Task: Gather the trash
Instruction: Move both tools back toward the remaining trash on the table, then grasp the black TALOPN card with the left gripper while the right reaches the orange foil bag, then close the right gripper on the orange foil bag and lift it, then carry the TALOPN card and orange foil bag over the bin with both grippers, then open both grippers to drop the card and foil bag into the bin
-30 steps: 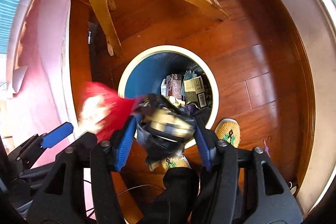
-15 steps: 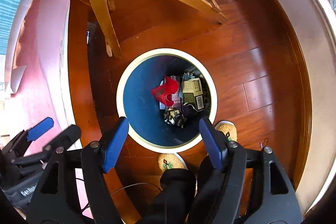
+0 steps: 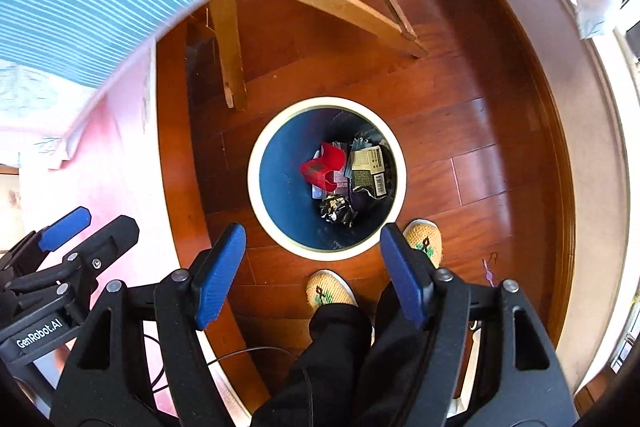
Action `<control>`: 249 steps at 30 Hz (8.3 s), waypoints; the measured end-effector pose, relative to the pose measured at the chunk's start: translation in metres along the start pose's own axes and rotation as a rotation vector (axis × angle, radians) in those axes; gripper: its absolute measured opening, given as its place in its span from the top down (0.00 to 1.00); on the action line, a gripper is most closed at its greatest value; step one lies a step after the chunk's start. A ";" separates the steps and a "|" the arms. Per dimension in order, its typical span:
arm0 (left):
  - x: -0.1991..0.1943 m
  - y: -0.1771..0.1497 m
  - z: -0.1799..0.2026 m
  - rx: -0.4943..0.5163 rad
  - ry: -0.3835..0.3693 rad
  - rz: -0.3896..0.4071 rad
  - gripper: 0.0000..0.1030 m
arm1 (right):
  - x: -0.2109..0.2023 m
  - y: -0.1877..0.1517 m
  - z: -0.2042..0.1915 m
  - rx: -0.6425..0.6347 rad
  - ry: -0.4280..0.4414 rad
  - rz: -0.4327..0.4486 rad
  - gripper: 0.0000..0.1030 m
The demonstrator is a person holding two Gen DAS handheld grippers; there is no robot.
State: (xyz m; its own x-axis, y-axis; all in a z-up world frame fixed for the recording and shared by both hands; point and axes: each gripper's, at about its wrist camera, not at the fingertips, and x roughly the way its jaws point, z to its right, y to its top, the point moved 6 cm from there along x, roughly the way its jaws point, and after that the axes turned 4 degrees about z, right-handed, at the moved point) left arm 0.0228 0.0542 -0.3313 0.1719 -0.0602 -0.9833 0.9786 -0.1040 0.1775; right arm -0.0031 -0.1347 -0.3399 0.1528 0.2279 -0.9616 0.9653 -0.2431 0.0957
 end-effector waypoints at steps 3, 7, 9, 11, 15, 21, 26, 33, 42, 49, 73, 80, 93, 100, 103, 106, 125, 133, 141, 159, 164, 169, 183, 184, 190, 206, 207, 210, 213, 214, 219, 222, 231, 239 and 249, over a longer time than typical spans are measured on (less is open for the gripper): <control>-0.035 0.005 0.003 0.015 -0.005 0.024 0.14 | -0.031 0.001 -0.007 -0.001 0.008 0.018 0.35; -0.085 0.015 0.005 0.032 -0.015 0.073 0.14 | -0.071 0.001 -0.021 -0.023 0.016 0.048 0.35; -0.108 0.020 0.005 0.037 -0.022 0.095 0.14 | -0.092 0.002 -0.028 -0.036 0.019 0.063 0.35; -0.133 0.024 0.005 0.045 -0.028 0.121 0.14 | -0.110 0.004 -0.036 -0.047 0.025 0.074 0.35; -0.176 0.029 0.006 0.063 -0.034 0.163 0.14 | -0.151 0.011 -0.055 -0.097 0.026 0.114 0.35; -0.230 0.034 0.009 0.109 -0.029 0.235 0.14 | -0.210 0.022 -0.085 -0.190 0.025 0.199 0.35; -0.269 0.044 0.008 0.117 -0.029 0.291 0.14 | -0.252 0.036 -0.104 -0.253 0.013 0.272 0.35; -0.313 0.062 -0.001 0.109 -0.033 0.368 0.14 | -0.298 0.058 -0.118 -0.294 0.013 0.363 0.35; -0.351 0.090 -0.015 0.089 -0.048 0.471 0.14 | -0.335 0.083 -0.135 -0.340 -0.011 0.460 0.35; -0.365 0.117 -0.026 0.158 -0.027 0.532 0.12 | -0.349 0.099 -0.147 -0.319 -0.016 0.514 0.35; -0.181 0.370 -0.052 0.082 0.107 0.276 0.09 | -0.245 0.309 -0.126 -0.366 0.066 0.334 0.33; -0.114 0.408 -0.059 0.069 0.157 0.160 0.09 | -0.206 0.380 -0.132 -0.436 0.098 0.276 0.33; -0.077 0.431 -0.074 -0.018 0.115 0.107 0.07 | -0.169 0.471 -0.161 -0.505 0.154 0.247 0.30; -0.072 0.433 -0.084 -0.102 0.042 0.093 0.14 | -0.159 0.511 -0.183 -0.512 0.169 0.278 0.30; -0.073 0.433 -0.082 -0.086 0.035 0.101 0.20 | -0.162 0.526 -0.193 -0.534 0.168 0.312 0.30; -0.076 0.433 -0.080 -0.072 0.033 0.106 0.27 | -0.158 0.539 -0.199 -0.552 0.156 0.324 0.30; -0.079 0.433 -0.079 -0.125 0.046 0.117 0.29 | -0.100 0.538 -0.219 -0.649 0.161 0.229 0.63; -0.084 0.427 -0.069 -0.137 0.067 0.142 0.40 | -0.103 0.509 -0.232 -0.693 0.228 0.198 0.96; -0.103 0.416 -0.056 -0.132 0.103 0.185 0.50 | -0.141 0.492 -0.227 -0.659 0.284 0.225 1.00; -0.211 0.334 -0.047 -0.093 -0.047 0.322 0.56 | -0.271 0.377 -0.195 -0.556 0.229 0.423 1.00; -0.256 0.290 -0.039 0.007 -0.090 0.372 0.56 | -0.305 0.309 -0.191 -0.509 0.202 0.479 1.00; -0.288 0.232 -0.033 0.083 -0.147 0.393 0.56 | -0.332 0.229 -0.191 -0.472 0.185 0.510 1.00; -0.302 0.071 -0.006 0.178 -0.246 0.283 0.56 | -0.351 0.031 -0.163 -0.467 0.149 0.398 1.00; -0.300 0.063 -0.004 0.173 -0.250 0.271 0.56 | -0.349 0.023 -0.159 -0.473 0.145 0.385 1.00; -0.272 0.033 0.009 0.147 -0.219 0.233 0.56 | -0.320 -0.011 -0.134 -0.478 0.123 0.319 1.00; -0.095 -0.011 0.037 0.061 -0.146 0.038 0.56 | -0.138 -0.017 -0.063 -0.406 0.087 0.116 1.00; -0.084 -0.011 0.036 0.056 -0.143 0.031 0.56 | -0.127 -0.015 -0.060 -0.407 0.083 0.111 1.00; -0.056 -0.009 0.037 0.040 -0.136 0.019 0.56 | -0.099 -0.011 -0.052 -0.398 0.077 0.100 1.00; -0.024 -0.005 0.036 0.025 -0.135 0.008 0.56 | -0.070 -0.006 -0.044 -0.378 0.070 0.088 1.00; -0.012 -0.004 0.037 0.021 -0.132 0.002 0.56 | -0.059 -0.004 -0.040 -0.369 0.068 0.086 1.00; 0.049 0.003 0.039 0.017 -0.123 -0.019 0.55 | -0.001 0.002 -0.015 -0.313 0.069 0.073 1.00; 0.087 0.005 0.040 0.013 -0.116 -0.026 0.54 | 0.038 0.004 -0.001 -0.274 0.067 0.062 1.00; 0.178 0.000 0.034 0.007 -0.106 -0.056 0.41 | 0.134 0.011 0.019 -0.265 0.068 0.048 0.97; 0.213 -0.002 0.009 -0.042 -0.057 -0.088 0.12 | 0.178 0.016 0.035 -0.241 0.009 0.032 0.47; 0.169 0.000 0.002 -0.018 -0.024 -0.034 0.10 | 0.144 0.009 0.036 -0.205 -0.025 0.054 0.46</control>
State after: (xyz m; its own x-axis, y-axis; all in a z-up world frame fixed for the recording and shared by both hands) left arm 0.0513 0.0423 -0.4970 0.1361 -0.0804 -0.9874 0.9857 -0.0888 0.1431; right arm 0.0196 -0.1384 -0.4864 0.2024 0.1959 -0.9595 0.9792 -0.0567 0.1950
